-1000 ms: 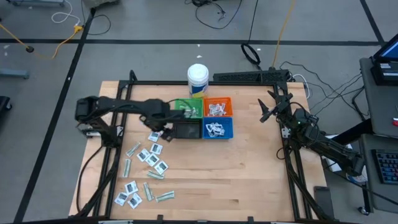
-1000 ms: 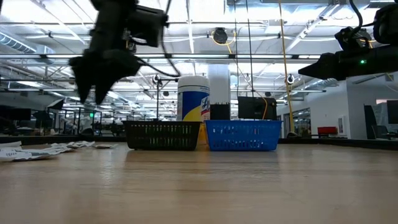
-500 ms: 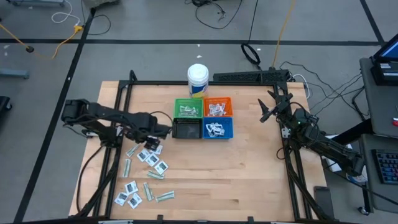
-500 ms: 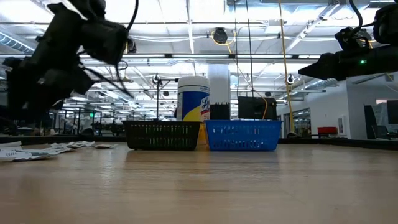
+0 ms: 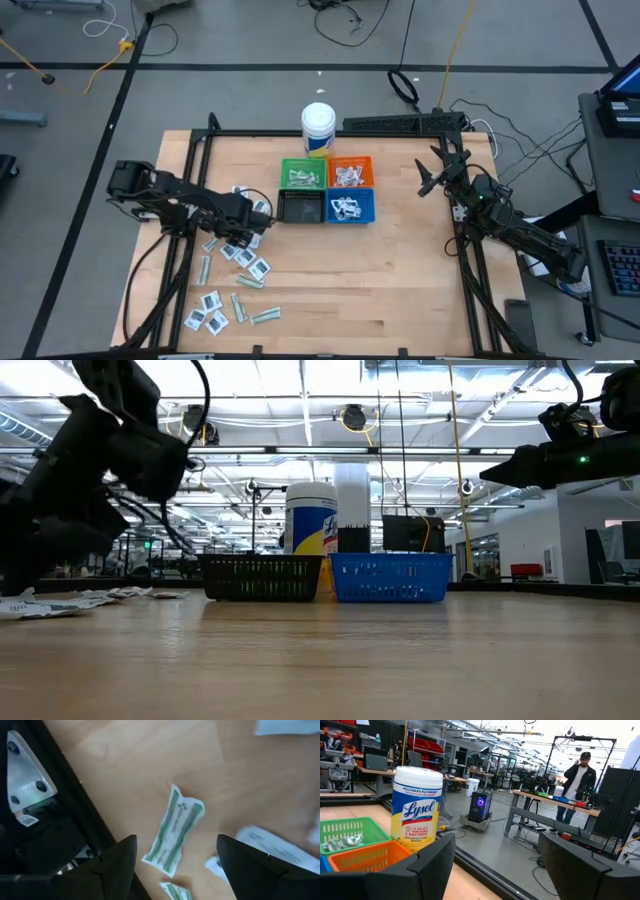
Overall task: Pick & Place First Aid Supplies
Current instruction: Put the green bandage pad into the green basket
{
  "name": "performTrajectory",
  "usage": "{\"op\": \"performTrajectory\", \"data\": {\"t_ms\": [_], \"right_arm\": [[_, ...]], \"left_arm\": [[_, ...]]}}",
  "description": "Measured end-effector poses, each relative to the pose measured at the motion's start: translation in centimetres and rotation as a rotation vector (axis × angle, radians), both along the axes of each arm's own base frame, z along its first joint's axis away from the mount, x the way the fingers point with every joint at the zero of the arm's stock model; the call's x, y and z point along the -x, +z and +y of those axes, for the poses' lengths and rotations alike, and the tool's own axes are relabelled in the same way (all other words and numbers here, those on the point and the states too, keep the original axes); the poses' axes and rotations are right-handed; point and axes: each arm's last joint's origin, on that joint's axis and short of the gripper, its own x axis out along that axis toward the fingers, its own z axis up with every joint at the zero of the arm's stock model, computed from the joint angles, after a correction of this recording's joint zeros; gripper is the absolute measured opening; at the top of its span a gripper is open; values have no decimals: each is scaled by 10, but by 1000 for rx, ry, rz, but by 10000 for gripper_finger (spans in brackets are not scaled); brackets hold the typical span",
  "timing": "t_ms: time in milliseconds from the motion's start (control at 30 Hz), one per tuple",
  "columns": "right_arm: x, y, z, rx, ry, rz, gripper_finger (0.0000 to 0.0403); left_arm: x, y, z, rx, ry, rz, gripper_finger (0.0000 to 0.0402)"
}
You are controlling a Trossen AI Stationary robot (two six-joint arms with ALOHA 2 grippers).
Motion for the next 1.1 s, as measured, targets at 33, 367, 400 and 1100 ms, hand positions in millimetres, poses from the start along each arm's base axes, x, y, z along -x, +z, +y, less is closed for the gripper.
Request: {"op": "performTrajectory", "data": {"t_ms": [33,367,400,1100], "right_arm": [[0,0,0,0,0,-1,279],[0,0,0,0,0,0,279],[0,0,0,0,0,0,279],[0,0,0,1,0,-1,279]], "left_arm": [[-1,-3,0,-7,-1,15,274],[-7,-11,-1,-23,-41,-12,256],[-8,-12,-1,-14,-44,-23,248],[-16,-16,-12,108,-133,-126,6]]}}
